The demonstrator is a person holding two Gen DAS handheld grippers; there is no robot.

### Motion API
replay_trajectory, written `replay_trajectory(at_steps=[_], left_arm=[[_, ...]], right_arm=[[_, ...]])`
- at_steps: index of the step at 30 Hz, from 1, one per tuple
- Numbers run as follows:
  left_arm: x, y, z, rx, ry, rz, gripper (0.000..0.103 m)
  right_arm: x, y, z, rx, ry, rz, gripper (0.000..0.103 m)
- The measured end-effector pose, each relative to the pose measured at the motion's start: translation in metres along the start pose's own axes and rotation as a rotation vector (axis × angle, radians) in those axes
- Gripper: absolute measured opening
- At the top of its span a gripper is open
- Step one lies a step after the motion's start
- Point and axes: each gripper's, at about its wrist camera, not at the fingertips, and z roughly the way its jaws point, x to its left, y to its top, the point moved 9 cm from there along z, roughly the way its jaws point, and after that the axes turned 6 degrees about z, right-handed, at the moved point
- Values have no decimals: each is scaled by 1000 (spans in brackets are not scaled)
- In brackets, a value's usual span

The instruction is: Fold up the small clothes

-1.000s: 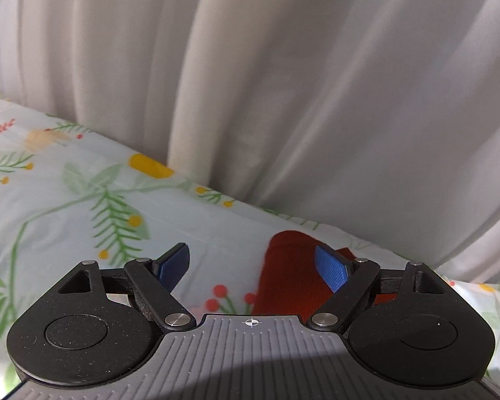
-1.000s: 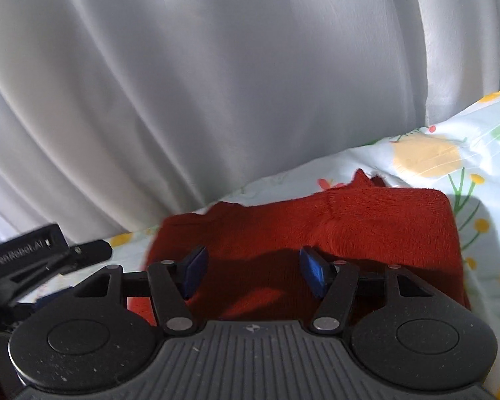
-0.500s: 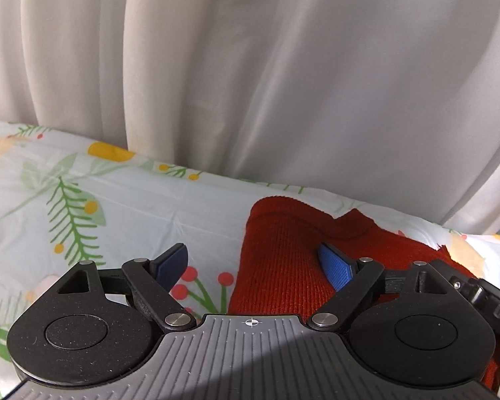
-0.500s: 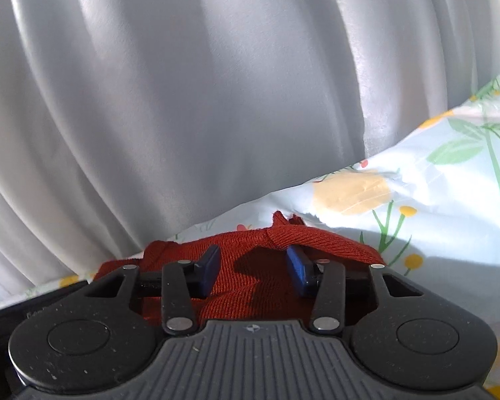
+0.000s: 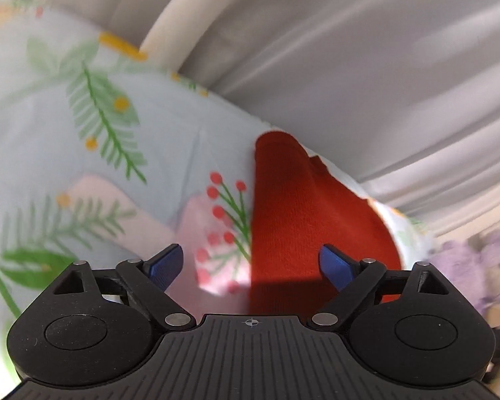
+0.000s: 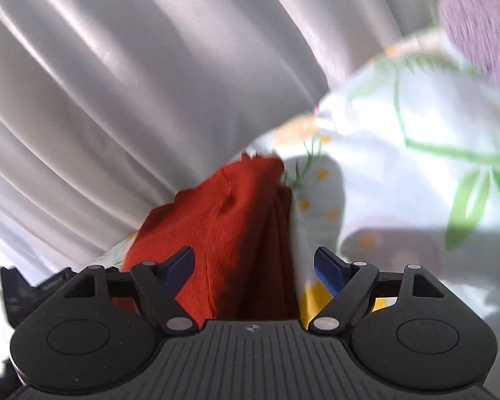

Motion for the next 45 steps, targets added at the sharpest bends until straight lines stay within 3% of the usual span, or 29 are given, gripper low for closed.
replay_trajectory(at_steps=[2,7,12,15,18,22,26,28,33,41,45], left_arm=[[-9,-2,4,22,-41,-2,91],[-30,-11,24,103,-69,83,91],[-31,-8,36,111,-109,18,82],[-33,-5,38,120,-99,40,78],[-33,-3,39,127,-102,60,76],[-32,-3,39,133,-112,64,76],[-32,-4,38,131,-103,80,69],[-31,-4,37,126,-99,78,64],[-34,-3,24,97,-96,90,52],[-32,-4,-26,34,-117,91,50],[-12,-10,-64,18,-73,70,51]], right_arm=[[-6,0,4,42,46,87,74],[-11,-1,12,60,51,124,73],[-9,7,12,102,75,135,62],[-8,10,23,152,83,141,49],[0,11,23,168,115,137,48],[-3,7,36,203,77,140,49],[-4,9,47,218,117,187,49],[0,6,53,223,123,182,43],[14,2,53,206,120,154,35],[63,-11,48,230,158,98,31],[97,-38,58,296,196,66,31]])
